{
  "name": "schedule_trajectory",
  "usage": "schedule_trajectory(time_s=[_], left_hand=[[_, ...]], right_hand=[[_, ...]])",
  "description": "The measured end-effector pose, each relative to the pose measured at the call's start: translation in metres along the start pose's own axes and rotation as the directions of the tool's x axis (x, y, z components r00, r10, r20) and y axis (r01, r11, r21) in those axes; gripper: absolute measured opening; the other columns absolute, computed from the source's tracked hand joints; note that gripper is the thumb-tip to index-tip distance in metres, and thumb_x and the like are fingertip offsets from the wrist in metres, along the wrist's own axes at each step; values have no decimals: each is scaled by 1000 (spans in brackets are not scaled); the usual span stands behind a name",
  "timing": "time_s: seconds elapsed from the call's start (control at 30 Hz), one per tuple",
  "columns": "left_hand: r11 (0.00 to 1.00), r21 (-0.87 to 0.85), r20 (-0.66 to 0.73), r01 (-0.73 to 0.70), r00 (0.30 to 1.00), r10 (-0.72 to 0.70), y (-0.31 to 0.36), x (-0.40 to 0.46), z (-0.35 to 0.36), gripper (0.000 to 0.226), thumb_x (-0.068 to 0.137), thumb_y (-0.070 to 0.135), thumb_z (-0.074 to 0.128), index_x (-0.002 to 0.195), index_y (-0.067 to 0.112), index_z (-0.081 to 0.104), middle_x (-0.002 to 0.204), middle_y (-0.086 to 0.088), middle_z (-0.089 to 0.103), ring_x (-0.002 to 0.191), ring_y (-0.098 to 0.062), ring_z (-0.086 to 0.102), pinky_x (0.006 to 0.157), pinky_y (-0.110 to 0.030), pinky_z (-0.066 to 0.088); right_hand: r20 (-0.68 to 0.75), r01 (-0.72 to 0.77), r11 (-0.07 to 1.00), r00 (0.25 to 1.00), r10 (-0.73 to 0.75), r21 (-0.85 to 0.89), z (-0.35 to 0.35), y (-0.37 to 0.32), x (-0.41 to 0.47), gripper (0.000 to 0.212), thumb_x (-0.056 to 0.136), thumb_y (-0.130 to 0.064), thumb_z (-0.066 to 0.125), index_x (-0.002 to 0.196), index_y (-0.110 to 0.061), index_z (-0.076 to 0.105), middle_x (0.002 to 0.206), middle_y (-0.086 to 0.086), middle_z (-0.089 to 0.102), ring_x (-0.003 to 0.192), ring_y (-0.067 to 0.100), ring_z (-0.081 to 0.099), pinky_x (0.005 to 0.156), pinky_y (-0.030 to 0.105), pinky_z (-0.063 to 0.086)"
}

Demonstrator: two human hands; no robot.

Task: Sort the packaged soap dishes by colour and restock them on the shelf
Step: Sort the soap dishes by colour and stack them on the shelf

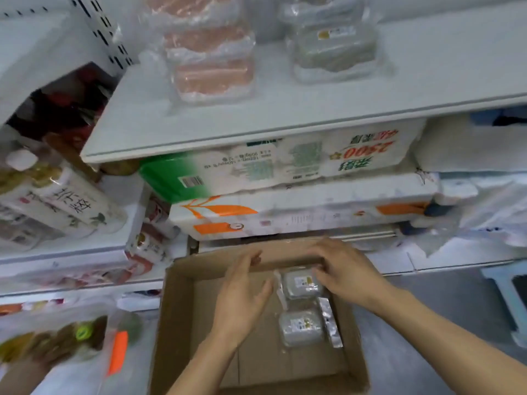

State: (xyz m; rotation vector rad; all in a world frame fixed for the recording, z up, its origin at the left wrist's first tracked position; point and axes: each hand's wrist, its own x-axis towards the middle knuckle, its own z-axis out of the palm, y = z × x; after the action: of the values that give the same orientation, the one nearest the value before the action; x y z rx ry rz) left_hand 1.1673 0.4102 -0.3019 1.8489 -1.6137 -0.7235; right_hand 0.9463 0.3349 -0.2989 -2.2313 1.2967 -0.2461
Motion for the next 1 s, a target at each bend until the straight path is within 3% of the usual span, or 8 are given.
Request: schedule_trajectory(time_s=[0.13, 0.3, 0.53, 0.63, 0.7, 0.8, 0.9, 1.0], left_hand=[[962, 44, 175, 269, 946, -272, -62, -17, 52, 52, 87, 29, 71, 133, 33, 49, 126, 16, 52, 116, -3, 51, 94, -19, 39], [918, 50, 268, 392, 881, -391, -133, -23, 135, 44, 85, 28, 74, 126, 21, 59, 123, 0, 58, 116, -20, 57, 97, -34, 48], [931, 360, 564, 56, 782, -265, -187, -32, 214, 105, 68, 49, 82, 151, 26, 24, 149, 2, 29, 139, -19, 24, 113, -37, 32], [896, 438, 519, -75, 835, -183, -199, -38, 233, 107, 68, 50, 81, 151, 28, 18, 150, 1, 26, 139, -20, 22, 114, -39, 26], [885, 454, 478, -101, 866, -147, -205, -38, 239, 104, 68, 45, 81, 151, 27, 21, 147, 1, 30, 138, -20, 24, 112, -38, 24], [889, 450, 468, -88, 871, -151, -205, -37, 236, 101, 66, 42, 83, 149, 27, 27, 144, 2, 35, 135, -20, 29, 111, -35, 25], [899, 433, 489, -66, 855, -173, -201, -40, 217, 102, 62, 40, 85, 147, 27, 30, 138, 2, 37, 129, -21, 32, 109, -32, 27], [917, 400, 450, -6, 873, -190, -192, -50, 182, 103, 58, 36, 86, 145, 29, 32, 131, 2, 38, 124, -21, 33, 106, -28, 32]], right_hand=[[233, -131, 988, 961, 146, -80, 70, 31, 5, 42, 95, -30, 55, 136, -24, 49, 138, -2, 48, 129, 16, 40, 102, 29, 36], [360, -209, 951, 889, 283, -229, 145, 72, 39, 59, 89, -29, 64, 142, -18, 42, 147, 5, 40, 139, 23, 32, 115, 36, 26], [409, -68, 910, 878, 250, -410, 219, 102, 81, 94, 79, -14, 73, 152, -19, 13, 153, 7, 19, 143, 27, 15, 114, 47, 27], [452, -34, 868, 843, 291, -495, 240, 110, 89, 99, 82, -9, 68, 154, -25, 1, 158, 5, 9, 145, 32, 13, 113, 56, 21], [444, 13, 829, 849, 286, -558, 246, 113, 91, 96, 86, -10, 63, 154, -24, -3, 158, 9, 15, 141, 35, 22, 109, 54, 24], [372, 37, 804, 898, 233, -593, 243, 111, 90, 101, 83, -31, 71, 154, -22, 0, 147, 11, 34, 133, 33, 34, 106, 49, 28], [303, -16, 844, 930, 210, -535, 225, 99, 83, 115, 72, -50, 77, 154, -20, 1, 137, 12, 38, 124, 32, 39, 100, 46, 35], [186, -50, 896, 972, 146, -442, 194, 77, 70, 123, 65, -51, 80, 153, -22, 0, 133, 12, 35, 115, 30, 42, 93, 44, 42]])
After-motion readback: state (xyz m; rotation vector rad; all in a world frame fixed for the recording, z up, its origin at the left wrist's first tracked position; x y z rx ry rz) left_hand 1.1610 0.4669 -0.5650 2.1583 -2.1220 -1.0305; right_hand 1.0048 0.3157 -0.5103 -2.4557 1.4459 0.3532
